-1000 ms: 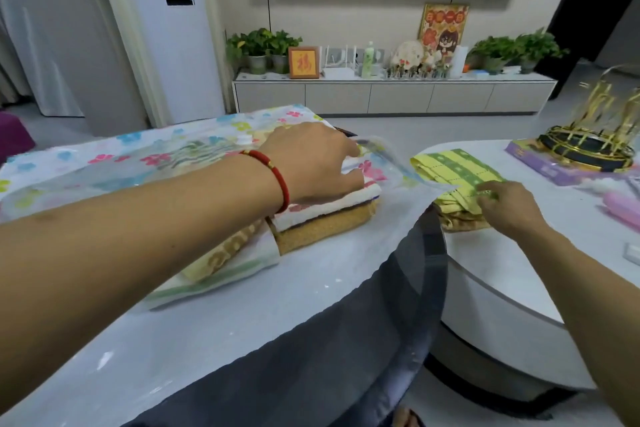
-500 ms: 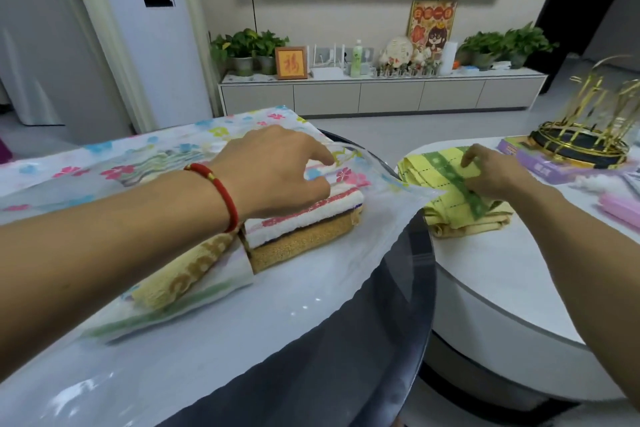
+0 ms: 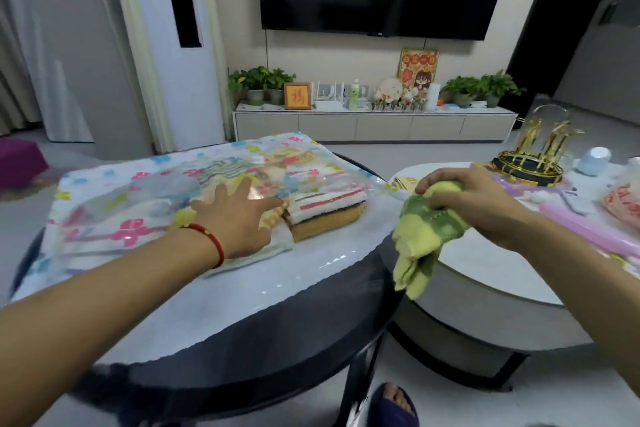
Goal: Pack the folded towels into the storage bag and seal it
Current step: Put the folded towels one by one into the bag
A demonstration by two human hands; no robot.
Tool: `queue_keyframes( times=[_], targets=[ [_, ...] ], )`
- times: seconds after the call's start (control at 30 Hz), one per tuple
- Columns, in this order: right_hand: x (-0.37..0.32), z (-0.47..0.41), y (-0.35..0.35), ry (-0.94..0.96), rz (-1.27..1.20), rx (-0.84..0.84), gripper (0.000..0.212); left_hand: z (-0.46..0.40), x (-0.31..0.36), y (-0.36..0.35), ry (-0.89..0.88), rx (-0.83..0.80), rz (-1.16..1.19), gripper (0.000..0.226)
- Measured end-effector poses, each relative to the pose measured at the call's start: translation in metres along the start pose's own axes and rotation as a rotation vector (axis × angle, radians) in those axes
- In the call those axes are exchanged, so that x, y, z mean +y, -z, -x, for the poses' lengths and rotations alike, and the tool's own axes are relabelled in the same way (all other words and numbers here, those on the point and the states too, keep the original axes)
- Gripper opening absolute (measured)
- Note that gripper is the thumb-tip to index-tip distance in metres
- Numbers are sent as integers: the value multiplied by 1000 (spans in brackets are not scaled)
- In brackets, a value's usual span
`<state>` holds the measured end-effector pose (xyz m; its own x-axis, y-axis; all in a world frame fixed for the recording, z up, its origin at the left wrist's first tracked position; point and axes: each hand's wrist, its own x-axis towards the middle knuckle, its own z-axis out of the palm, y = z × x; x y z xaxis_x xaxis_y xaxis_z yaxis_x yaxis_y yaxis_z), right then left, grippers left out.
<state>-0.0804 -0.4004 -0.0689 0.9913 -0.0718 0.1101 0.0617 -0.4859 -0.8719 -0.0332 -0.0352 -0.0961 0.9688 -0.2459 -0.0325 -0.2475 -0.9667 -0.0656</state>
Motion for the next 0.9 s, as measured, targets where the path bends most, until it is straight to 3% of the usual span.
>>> queue_keyframes(
  times=[0.13,0.23,0.4,0.5,0.6,0.73,0.9],
  targets=[
    [-46,30,-51,51,-148,-234,16,28,-28,2,-19,-56,44,61],
    [-61,32,-101,44,-253,-325,13,35,-43,15,-19,39,54,69],
    [-44,27,-182,-85,-472,-296,22,27,-73,53,-44,221,-67,73],
    [-18,26,-212,-259,-377,-401,17,27,-89,69,-40,166,-85,78],
    [-6,25,-225,-366,-430,-478,33,29,-103,66,-77,82,-81,100],
    [-20,21,-232,-374,-513,-593,41,31,-116,52,-85,5,-14,121],
    [-59,16,-252,-256,-702,-618,45,34,-123,70,-88,-92,89,134]
  ],
)
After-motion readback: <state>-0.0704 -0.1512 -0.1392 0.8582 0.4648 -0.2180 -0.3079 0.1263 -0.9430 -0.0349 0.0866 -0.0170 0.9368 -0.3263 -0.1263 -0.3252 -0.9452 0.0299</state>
